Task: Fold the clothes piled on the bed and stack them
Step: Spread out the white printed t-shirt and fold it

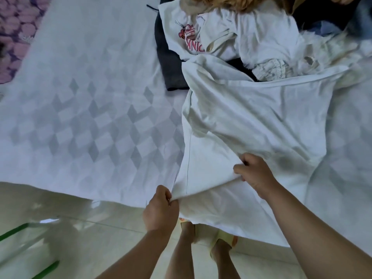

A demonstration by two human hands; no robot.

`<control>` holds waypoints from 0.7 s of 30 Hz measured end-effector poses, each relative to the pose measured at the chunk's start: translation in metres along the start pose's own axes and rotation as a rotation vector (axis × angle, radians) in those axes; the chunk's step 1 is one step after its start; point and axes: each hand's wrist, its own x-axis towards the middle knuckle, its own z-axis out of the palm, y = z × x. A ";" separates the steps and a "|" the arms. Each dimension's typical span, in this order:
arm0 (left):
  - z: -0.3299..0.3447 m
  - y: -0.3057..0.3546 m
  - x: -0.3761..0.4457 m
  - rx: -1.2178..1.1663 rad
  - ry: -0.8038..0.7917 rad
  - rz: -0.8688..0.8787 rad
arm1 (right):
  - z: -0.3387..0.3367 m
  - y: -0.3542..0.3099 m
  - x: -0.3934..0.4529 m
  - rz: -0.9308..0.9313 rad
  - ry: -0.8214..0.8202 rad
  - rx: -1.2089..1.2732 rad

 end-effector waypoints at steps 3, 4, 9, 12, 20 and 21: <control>0.002 -0.011 0.000 0.168 -0.091 -0.099 | 0.005 0.014 -0.007 -0.007 0.060 -0.296; 0.002 -0.013 0.001 0.192 -0.118 -0.139 | 0.006 0.015 -0.010 -0.039 0.103 -0.369; -0.002 0.000 0.018 -0.032 0.002 0.040 | 0.017 0.011 -0.009 -0.267 0.185 -0.388; -0.001 0.032 0.048 -0.069 0.035 0.292 | 0.026 0.005 0.003 -0.301 0.185 -0.315; 0.006 0.106 0.136 0.075 -0.121 0.627 | 0.048 -0.029 0.054 -0.453 0.238 -0.403; 0.006 0.109 0.143 0.101 -0.147 0.638 | 0.051 -0.032 0.061 -0.482 0.228 -0.436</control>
